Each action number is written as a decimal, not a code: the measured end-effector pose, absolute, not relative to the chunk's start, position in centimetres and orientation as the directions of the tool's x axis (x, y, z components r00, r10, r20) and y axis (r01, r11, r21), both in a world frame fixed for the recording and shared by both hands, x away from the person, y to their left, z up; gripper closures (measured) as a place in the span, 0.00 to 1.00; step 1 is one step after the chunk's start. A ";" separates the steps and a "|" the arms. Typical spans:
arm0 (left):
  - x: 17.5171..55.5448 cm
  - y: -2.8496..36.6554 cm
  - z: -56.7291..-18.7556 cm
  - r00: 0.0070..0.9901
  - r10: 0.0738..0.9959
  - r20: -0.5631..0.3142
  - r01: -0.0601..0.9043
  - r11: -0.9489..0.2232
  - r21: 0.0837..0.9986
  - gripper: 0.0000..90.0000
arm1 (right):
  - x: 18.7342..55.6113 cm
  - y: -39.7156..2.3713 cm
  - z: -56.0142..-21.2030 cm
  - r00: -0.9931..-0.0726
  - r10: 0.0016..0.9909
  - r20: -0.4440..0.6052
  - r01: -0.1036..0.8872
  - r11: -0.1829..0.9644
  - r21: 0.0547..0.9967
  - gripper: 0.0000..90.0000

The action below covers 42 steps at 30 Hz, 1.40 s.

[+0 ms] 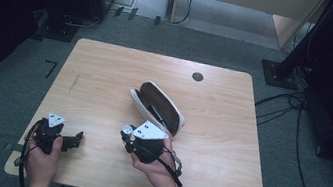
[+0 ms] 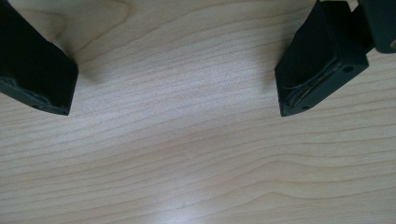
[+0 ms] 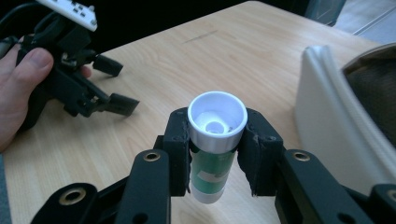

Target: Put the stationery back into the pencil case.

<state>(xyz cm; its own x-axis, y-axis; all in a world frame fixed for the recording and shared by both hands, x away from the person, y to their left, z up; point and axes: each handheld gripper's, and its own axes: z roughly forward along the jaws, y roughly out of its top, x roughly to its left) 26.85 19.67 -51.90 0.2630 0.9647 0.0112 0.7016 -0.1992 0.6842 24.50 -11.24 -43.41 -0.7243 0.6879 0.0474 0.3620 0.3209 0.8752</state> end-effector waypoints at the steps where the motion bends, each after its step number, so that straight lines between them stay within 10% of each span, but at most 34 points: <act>1: 26.8 19.7 -51.9 0.262 0.965 0.011 0.702 -0.199 0.684 0.00 | 24.5 -11.5 -43.2 -0.720 0.692 0.046 0.361 0.317 0.877 0.74; 42: 26.8 19.7 -51.9 0.263 0.965 0.011 0.702 -0.199 0.684 0.00 | 22.8 -22.3 -40.4 -0.551 0.832 0.062 0.412 0.206 0.888 0.74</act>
